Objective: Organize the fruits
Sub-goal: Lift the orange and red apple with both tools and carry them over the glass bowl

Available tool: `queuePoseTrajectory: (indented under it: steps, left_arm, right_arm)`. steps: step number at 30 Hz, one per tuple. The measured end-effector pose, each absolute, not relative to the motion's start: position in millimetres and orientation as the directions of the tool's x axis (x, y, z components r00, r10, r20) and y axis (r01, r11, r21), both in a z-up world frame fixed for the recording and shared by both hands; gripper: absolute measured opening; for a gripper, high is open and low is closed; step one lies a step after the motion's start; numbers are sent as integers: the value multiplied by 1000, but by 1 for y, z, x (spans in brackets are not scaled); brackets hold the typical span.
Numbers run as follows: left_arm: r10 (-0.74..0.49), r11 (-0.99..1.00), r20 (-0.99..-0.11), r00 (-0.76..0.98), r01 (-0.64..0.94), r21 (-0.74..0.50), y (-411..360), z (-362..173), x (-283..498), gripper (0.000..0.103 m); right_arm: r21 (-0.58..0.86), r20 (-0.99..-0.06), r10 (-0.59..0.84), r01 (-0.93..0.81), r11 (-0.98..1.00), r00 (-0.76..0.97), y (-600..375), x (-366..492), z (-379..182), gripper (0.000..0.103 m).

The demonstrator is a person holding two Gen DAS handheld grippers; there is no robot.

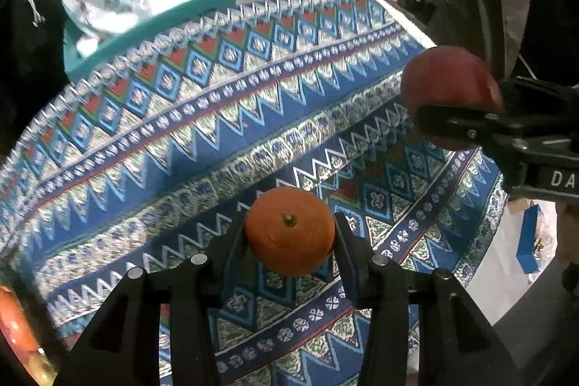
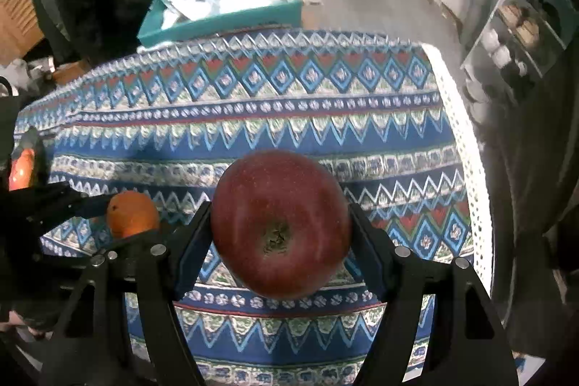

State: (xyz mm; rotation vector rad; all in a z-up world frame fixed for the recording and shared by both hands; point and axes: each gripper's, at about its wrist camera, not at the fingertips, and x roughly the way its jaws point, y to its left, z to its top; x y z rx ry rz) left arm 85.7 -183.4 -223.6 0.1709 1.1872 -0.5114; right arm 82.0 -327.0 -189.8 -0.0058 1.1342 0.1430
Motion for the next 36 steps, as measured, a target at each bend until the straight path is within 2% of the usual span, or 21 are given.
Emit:
queuePoseTrajectory:
  steps: [20,36]
  left_arm:
    - [-315,910,-828,463,396,-124,-127,-123,73,47]
    - [-313,932,-772,553,335,-137,-77,-76,55,47]
  right_arm:
    - [66,-812,167,-196,978,559,-296,68,-113,72]
    - [59,-743,220,-266,962,632,-261,57,-63,72]
